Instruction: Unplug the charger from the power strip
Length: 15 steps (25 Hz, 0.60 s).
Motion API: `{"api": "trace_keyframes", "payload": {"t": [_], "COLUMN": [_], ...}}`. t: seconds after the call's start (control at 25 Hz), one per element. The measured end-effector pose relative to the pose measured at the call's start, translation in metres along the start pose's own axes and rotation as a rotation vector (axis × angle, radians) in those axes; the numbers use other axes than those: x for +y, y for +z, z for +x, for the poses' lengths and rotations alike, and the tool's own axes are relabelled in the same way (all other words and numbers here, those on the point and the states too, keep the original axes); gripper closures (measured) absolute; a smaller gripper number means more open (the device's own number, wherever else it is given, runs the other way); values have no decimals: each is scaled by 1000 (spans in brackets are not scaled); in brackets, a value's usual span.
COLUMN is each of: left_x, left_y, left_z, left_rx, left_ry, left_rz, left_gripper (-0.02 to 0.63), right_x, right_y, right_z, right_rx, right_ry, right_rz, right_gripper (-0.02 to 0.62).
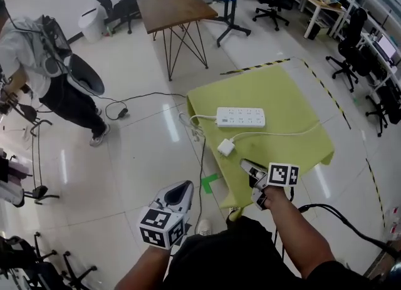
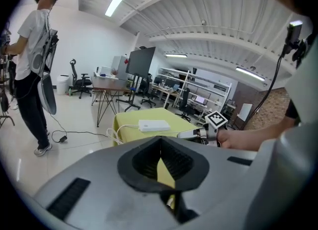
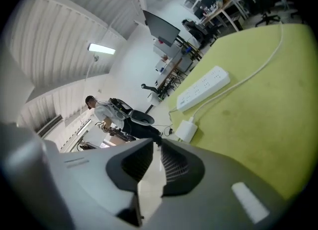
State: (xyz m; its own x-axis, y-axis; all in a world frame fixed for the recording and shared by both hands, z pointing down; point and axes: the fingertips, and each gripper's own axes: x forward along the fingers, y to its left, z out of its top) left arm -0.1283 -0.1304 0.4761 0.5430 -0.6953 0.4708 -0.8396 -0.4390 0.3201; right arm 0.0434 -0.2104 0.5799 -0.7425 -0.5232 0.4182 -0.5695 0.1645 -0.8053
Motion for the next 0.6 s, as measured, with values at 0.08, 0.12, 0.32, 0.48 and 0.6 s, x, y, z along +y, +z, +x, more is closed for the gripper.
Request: {"api": "trace_keyframes", "payload": {"t": [0.08,0.12,0.32,0.48,0.6], "left_x": [-9,-13,-35,-68,-94], "left_y": [-2,-3,-12,-15,-14], "left_z": [-3,-4,-4,-5,-1], "left_rx": [7,11,34,28,14], "left_ry": [-56,-81,-174,-230,-251], "left_rz": [30,41,76,108,120], "left_gripper": [600,600,600,600,600], "right_x": [20,30,77,115,130], "right_y": [-9,-15,-49,-73,-79], "right_z": [-24,-36,-96,-144,-175], "right_rx": [-68,-101,-222,-257,-251], "right_ry": [9,20,92,134,80], "right_rz": [-18,-17,-73,-195,-347], "right_gripper": [594,594,595,594,595]}}
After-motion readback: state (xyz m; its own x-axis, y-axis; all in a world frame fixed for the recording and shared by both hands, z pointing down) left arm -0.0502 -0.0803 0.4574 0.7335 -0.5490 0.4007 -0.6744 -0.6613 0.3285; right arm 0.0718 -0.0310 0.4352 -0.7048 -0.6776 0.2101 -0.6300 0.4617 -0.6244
